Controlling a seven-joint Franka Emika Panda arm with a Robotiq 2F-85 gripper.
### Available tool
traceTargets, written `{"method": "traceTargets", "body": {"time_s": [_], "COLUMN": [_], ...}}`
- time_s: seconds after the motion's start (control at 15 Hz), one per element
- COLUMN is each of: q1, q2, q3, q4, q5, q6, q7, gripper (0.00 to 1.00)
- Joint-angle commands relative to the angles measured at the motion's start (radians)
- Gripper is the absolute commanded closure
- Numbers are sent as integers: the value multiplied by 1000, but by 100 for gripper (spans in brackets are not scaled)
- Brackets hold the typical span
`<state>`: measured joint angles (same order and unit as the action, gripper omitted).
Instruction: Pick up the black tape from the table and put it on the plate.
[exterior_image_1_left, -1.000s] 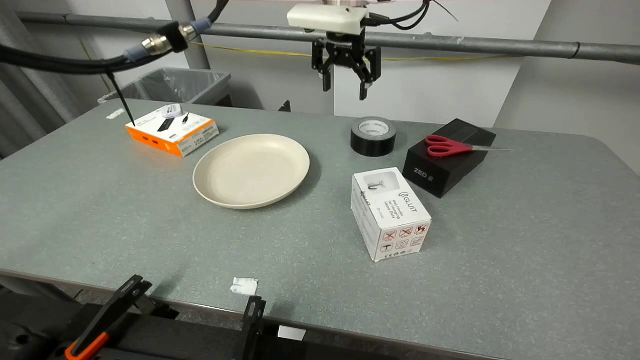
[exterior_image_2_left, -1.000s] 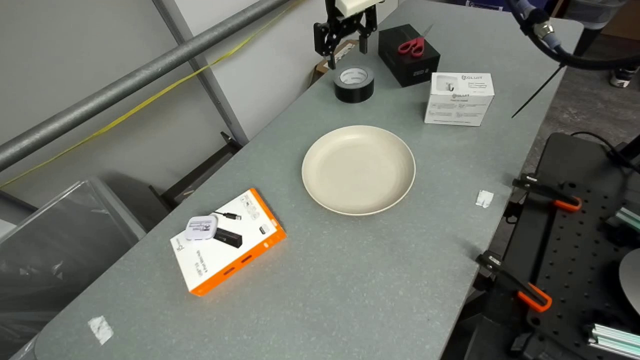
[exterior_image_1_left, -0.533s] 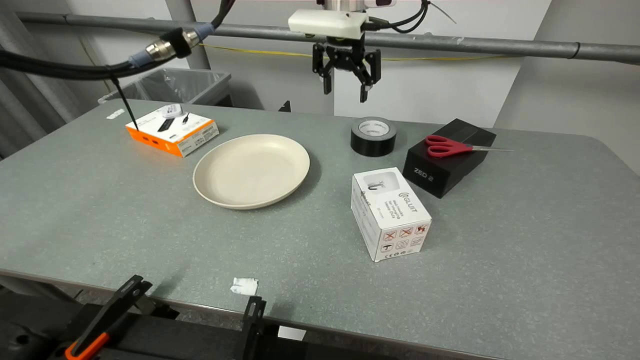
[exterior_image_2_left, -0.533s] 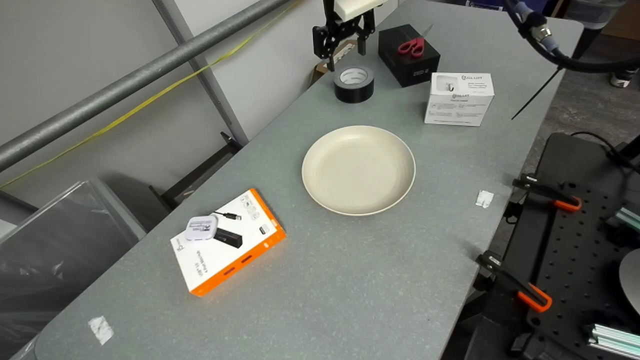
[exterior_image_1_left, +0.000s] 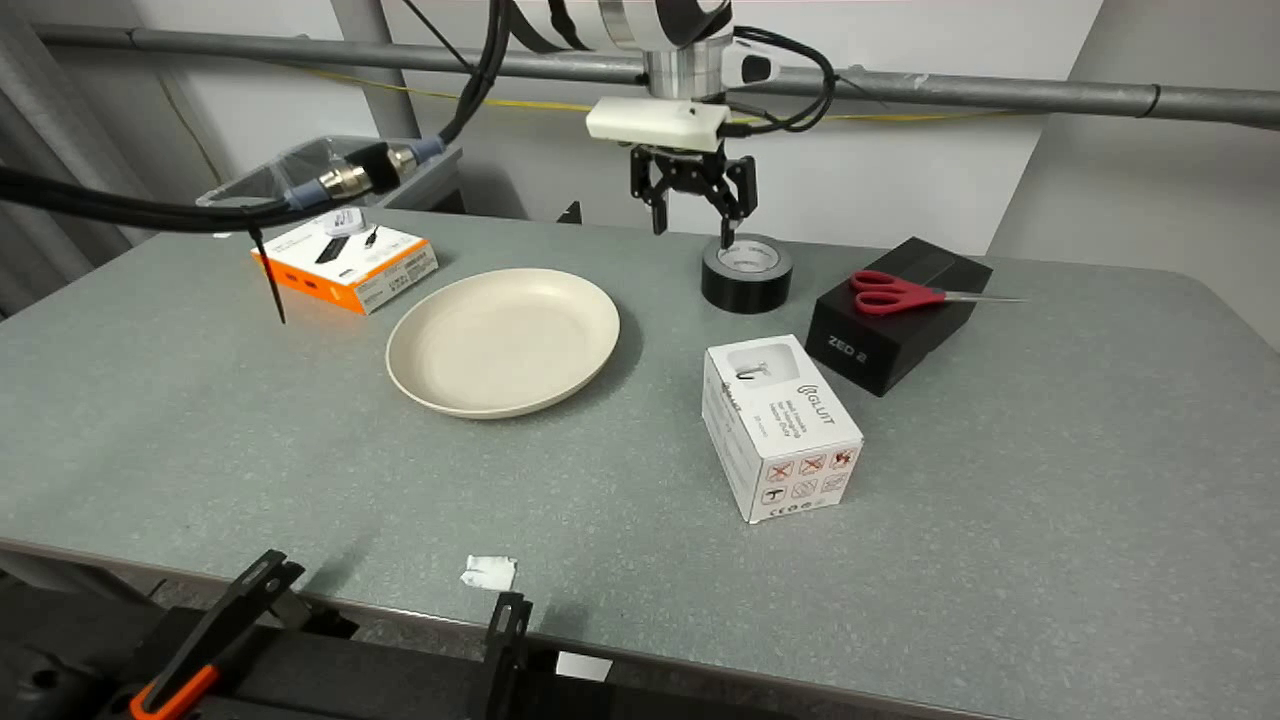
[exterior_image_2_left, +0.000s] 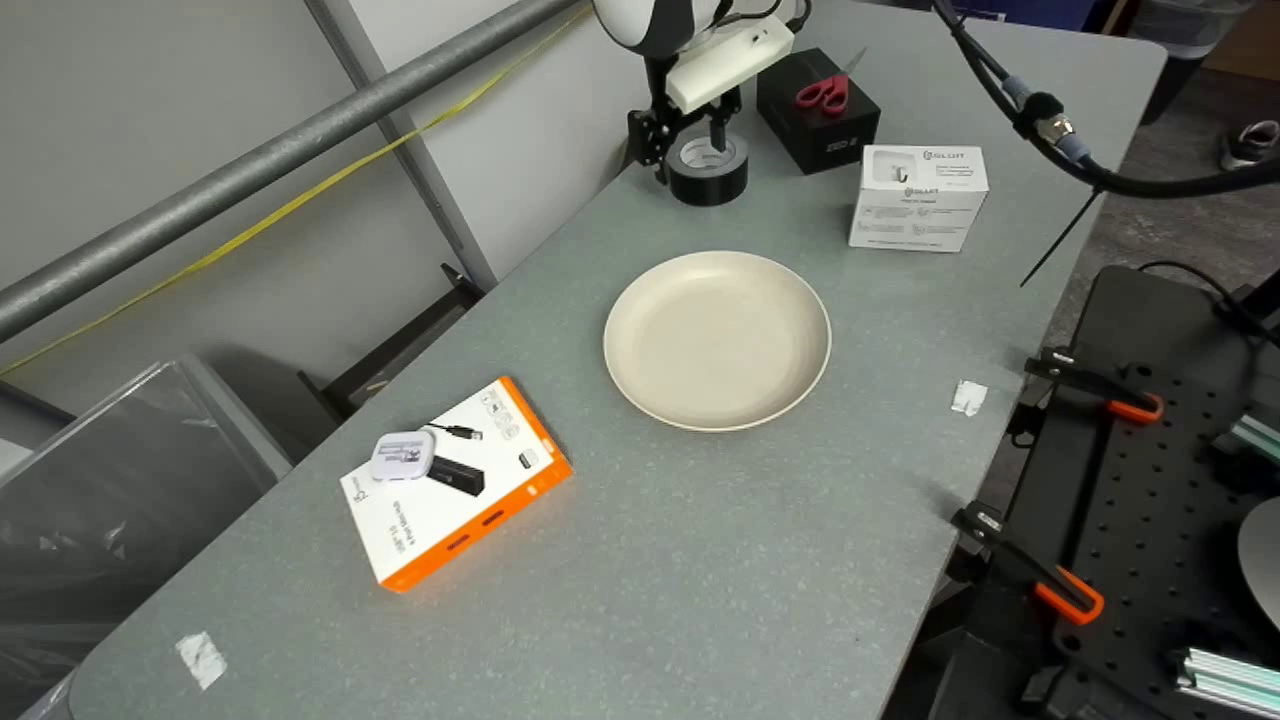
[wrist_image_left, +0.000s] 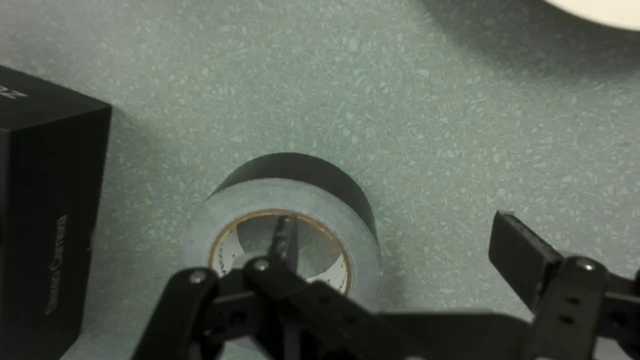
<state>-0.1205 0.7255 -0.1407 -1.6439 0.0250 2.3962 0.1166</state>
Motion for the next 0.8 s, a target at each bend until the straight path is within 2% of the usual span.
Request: {"method": "traceTargets", "body": {"time_s": [0.0, 0.4, 0.47, 0.53, 0.73], "q1": [12, 1, -4, -6, -14], "q2": [109, 234, 251, 262, 271], "q3": [-22, -30, -26, -24, -13], "q4": [117, 255, 277, 293, 322], "q5": [-23, -14, -8, -4, 12], "q6": [16, 11, 5, 2, -9], "q7": [51, 65, 64, 64, 64], "gripper": [0, 0, 25, 26, 50]}}
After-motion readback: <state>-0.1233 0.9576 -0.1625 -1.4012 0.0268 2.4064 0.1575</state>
